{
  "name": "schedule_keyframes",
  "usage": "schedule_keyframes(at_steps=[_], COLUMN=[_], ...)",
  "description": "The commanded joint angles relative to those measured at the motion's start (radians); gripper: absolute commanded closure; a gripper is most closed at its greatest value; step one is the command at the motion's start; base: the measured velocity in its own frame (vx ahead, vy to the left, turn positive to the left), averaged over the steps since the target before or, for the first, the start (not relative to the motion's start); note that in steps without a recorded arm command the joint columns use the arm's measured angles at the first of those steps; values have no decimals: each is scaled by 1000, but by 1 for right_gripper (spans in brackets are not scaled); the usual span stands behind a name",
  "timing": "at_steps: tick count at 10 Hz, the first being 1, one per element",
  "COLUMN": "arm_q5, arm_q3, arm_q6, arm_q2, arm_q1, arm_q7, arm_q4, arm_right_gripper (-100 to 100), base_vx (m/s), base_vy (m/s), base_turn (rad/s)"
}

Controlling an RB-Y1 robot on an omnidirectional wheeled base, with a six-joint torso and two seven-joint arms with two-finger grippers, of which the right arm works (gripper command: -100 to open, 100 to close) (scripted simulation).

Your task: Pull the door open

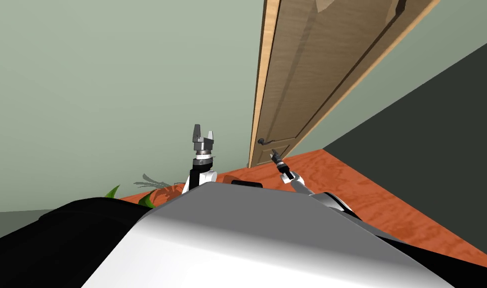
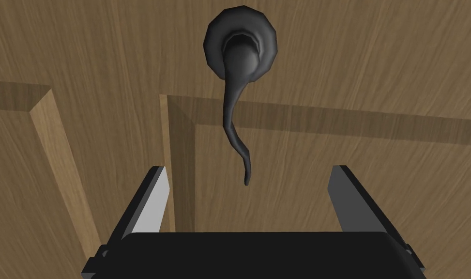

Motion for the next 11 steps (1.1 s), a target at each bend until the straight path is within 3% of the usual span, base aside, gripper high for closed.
schedule_keyframes(at_steps=[1,4,5,6,7,8,9,11], arm_q5=[-13,-34,-46,-46,-46,-57,-57,-57], arm_q3=[-19,-51,-68,-68,-68,-85,-85,-85], arm_q6=[-23,-59,-80,-80,-80,-99,-96,-99], arm_q2=[-23,-61,-82,-82,-82,-102,-102,-102], arm_q1=[18,48,64,64,64,80,80,80], arm_q7=[-9,-24,-32,-32,-32,-40,-40,-40], arm_q4=[17,44,59,33,59,73,10,73], arm_right_gripper=[-100,-100,-100,-100,-100,-100,-100,-100], base_vx=[131,173,158,120,42,66,76,17], base_vy=[84,122,129,86,33,41,21,-1], base_turn=[263,214,289,66,-38,220,89,-13])
